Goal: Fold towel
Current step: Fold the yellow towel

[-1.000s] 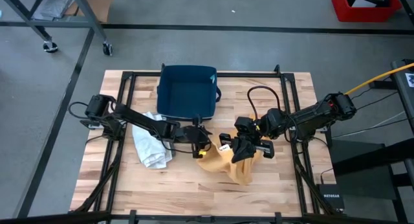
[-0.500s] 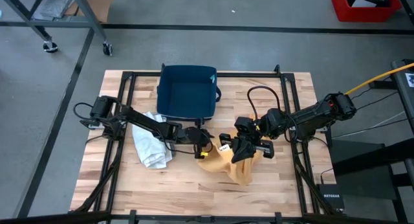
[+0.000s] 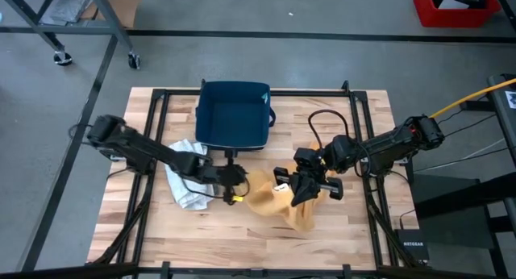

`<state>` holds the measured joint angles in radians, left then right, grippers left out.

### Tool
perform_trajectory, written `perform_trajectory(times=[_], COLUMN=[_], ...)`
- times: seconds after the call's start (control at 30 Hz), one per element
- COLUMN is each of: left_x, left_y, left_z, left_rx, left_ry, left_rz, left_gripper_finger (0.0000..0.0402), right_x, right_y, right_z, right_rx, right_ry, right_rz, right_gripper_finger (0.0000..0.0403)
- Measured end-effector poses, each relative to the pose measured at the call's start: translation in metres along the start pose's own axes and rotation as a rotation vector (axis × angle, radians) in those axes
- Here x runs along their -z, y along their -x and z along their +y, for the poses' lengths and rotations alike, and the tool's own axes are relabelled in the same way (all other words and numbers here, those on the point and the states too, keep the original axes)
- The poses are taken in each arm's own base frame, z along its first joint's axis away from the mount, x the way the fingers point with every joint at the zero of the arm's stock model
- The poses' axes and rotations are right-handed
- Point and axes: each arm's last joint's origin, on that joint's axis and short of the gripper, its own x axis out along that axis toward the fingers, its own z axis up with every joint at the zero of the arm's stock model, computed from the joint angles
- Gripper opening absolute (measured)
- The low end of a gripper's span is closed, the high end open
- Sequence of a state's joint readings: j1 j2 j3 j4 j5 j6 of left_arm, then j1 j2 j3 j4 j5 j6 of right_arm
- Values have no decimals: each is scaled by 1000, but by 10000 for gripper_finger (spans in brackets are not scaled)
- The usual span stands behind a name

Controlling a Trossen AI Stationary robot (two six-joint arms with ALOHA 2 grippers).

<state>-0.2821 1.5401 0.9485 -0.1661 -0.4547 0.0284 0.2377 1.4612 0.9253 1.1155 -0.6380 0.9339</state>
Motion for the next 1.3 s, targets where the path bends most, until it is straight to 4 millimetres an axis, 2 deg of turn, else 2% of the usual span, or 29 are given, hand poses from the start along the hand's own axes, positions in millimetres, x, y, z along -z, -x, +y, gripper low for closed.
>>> perform_trajectory(times=[0.2,0.3,0.57,0.77,0.87,1.03,1.17,1.3], left_x=[-14,-14,-6,1,-2,-30,-56,-76], left_y=[60,83,120,144,156,187,214,239], left_z=[16,23,35,48,56,81,102,122], left_rx=[0,-29,-105,-183,-212,-364,-446,-538], left_ry=[63,103,112,153,161,155,143,182], left_rz=[-122,-154,-164,-186,-234,-380,-504,-648], left_gripper_finger=[1,1,0,0,0,0,0,0], right_x=[-7,-13,-32,-56,-67,-83,-102,-125], right_y=[8,13,31,51,62,78,79,74], right_z=[-9,-14,-23,-12,-1,31,70,109], right_rx=[58,88,161,288,428,614,653,618], right_ry=[53,59,156,318,376,502,635,784], right_rz=[-14,-22,-56,-77,-111,-202,-345,-442], right_gripper_finger=[4,4,4,4,4,4,4,4])
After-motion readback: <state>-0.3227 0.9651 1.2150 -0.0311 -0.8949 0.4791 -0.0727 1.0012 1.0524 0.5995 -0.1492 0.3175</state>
